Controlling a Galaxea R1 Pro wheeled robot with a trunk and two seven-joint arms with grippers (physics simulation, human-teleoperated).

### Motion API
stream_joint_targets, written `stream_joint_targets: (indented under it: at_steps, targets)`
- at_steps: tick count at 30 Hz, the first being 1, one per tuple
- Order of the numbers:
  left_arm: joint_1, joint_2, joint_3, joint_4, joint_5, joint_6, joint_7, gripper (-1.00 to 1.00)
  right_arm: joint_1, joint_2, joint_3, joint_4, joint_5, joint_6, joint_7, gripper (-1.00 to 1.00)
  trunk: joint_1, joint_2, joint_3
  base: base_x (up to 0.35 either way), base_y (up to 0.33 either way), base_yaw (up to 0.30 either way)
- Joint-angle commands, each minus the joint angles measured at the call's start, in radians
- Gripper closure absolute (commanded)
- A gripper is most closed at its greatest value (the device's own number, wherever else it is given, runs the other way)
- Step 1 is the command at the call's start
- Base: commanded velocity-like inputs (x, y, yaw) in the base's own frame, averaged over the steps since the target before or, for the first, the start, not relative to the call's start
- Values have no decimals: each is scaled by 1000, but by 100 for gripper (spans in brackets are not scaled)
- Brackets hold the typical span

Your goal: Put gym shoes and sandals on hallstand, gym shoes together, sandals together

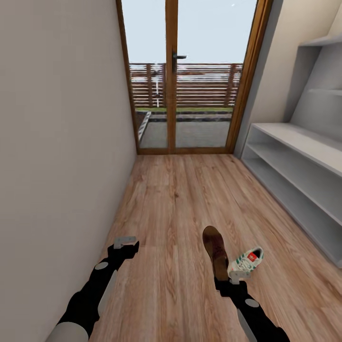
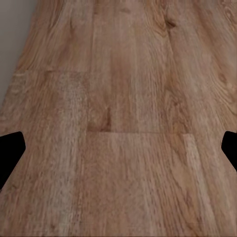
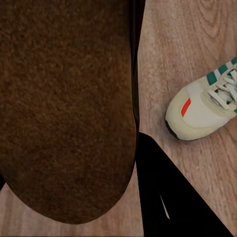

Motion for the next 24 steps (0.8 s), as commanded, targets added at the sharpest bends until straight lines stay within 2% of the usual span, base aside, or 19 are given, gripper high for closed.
stream_joint_targets:
  at_steps: [1, 24]
  targets:
    - [0, -1, 1, -2, 3, 6, 0, -100, 0, 0, 0, -1, -4, 3, -1, 100, 0, 0, -1, 346, 0, 0]
    - [0, -7, 1, -2, 3, 6, 0, -100, 0, 0, 1, -1, -4, 2, -1, 100, 0, 0, -1, 346, 0, 0]
